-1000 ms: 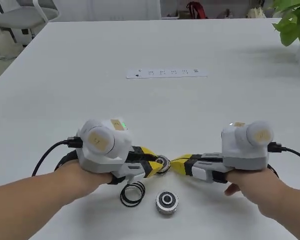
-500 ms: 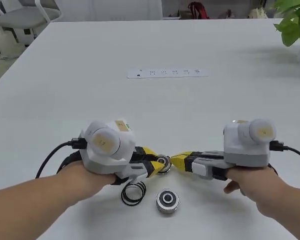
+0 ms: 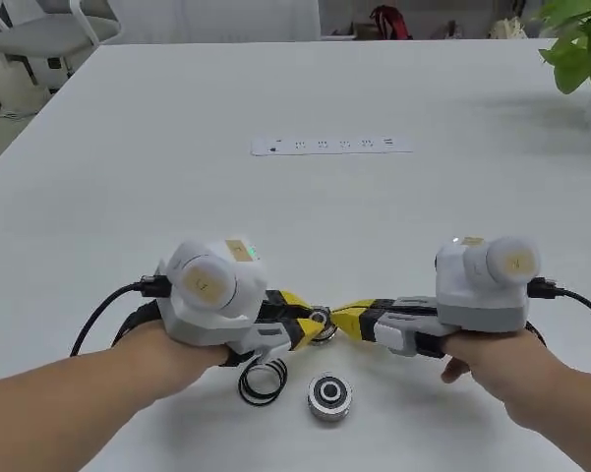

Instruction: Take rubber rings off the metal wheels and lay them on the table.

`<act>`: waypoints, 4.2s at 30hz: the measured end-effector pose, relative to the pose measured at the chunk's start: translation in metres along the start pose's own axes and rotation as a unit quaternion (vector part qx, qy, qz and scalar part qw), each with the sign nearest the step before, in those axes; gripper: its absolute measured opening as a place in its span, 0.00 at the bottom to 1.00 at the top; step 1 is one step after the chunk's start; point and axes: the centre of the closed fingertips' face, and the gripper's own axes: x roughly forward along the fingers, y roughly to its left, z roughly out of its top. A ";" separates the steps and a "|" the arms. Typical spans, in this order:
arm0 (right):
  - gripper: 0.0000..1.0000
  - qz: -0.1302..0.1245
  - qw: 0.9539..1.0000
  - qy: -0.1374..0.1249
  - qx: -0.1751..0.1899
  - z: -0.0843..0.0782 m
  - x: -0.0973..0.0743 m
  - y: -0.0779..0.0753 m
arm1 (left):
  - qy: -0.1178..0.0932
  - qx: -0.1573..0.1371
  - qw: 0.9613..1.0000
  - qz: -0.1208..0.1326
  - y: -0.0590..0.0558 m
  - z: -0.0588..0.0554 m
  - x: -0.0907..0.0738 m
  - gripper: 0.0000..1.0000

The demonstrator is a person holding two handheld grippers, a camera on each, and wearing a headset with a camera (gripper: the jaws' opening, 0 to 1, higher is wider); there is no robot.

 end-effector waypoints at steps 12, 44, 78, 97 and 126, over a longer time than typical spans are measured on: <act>0.00 0.034 0.999 -0.014 -0.001 0.007 0.003 0.016 | -0.001 0.001 1.000 0.000 0.000 0.000 0.000 0.11; 0.00 0.018 1.000 -0.008 -0.006 0.009 -0.007 0.011 | -0.039 0.014 0.999 -0.032 -0.015 0.010 -0.036 0.38; 0.00 0.101 0.994 0.048 0.007 -0.011 0.016 0.070 | -0.070 0.005 0.998 -0.004 -0.018 -0.009 -0.113 0.67; 0.03 0.079 0.994 0.069 -0.011 -0.021 0.021 0.059 | -0.059 -0.007 0.998 0.006 -0.020 -0.017 -0.117 0.67; 0.25 0.056 0.997 0.017 -0.054 0.005 -0.028 0.055 | -0.066 -0.020 0.998 0.008 -0.016 -0.012 -0.124 0.69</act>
